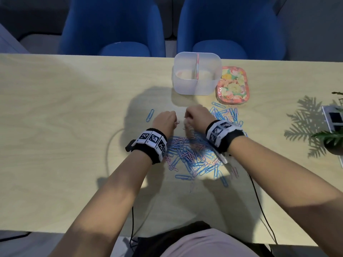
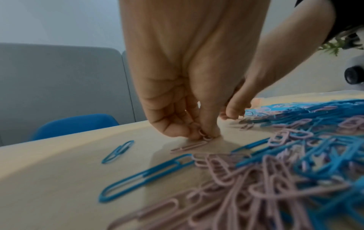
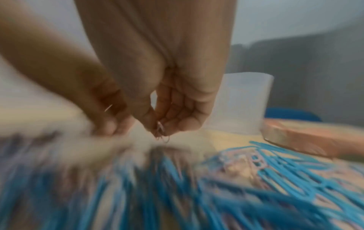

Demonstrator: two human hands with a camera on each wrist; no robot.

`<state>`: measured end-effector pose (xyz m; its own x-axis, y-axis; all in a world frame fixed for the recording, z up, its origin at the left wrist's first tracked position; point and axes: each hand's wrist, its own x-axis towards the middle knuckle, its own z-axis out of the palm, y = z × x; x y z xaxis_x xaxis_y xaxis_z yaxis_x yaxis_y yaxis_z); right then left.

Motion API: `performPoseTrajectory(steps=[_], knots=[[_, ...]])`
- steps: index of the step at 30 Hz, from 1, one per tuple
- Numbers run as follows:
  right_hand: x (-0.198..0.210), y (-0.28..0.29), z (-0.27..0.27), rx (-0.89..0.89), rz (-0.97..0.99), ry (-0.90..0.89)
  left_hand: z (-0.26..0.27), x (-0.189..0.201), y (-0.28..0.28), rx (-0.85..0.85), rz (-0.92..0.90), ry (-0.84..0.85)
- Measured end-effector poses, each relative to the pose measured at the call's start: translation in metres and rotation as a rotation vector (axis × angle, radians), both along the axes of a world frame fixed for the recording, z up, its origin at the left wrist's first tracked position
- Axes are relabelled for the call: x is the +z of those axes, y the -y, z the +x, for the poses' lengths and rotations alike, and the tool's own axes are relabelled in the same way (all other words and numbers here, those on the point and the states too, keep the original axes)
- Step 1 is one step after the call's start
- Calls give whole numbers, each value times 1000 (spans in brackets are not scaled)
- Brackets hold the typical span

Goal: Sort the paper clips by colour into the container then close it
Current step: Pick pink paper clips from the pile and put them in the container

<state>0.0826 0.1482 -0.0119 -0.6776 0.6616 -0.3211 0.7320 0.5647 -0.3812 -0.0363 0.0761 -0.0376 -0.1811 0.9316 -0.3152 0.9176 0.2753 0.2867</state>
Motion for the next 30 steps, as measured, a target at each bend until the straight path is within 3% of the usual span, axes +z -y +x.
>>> performPoseTrajectory(steps=[3,9,13,19,21,26,30], knots=[[28,-24,-1,-173,-92,-284,-5,0,3,24,-33,7],[72,-80,-28,-465,-264,-589,-3,-3,5,-80,-56,-107],[68,-100,-42,-562,-241,-558,-8,19,-2,23,52,31],[63,-99,-46,-511,-191,-484,-33,79,-54,200,425,115],[64,-96,-42,-508,-113,-520,-37,92,-79,194,443,87],[63,-75,-22,-550,-19,-655,-31,94,-114,109,286,46],[49,-37,-1,-451,-64,-616,-31,82,-92,-16,416,9]])
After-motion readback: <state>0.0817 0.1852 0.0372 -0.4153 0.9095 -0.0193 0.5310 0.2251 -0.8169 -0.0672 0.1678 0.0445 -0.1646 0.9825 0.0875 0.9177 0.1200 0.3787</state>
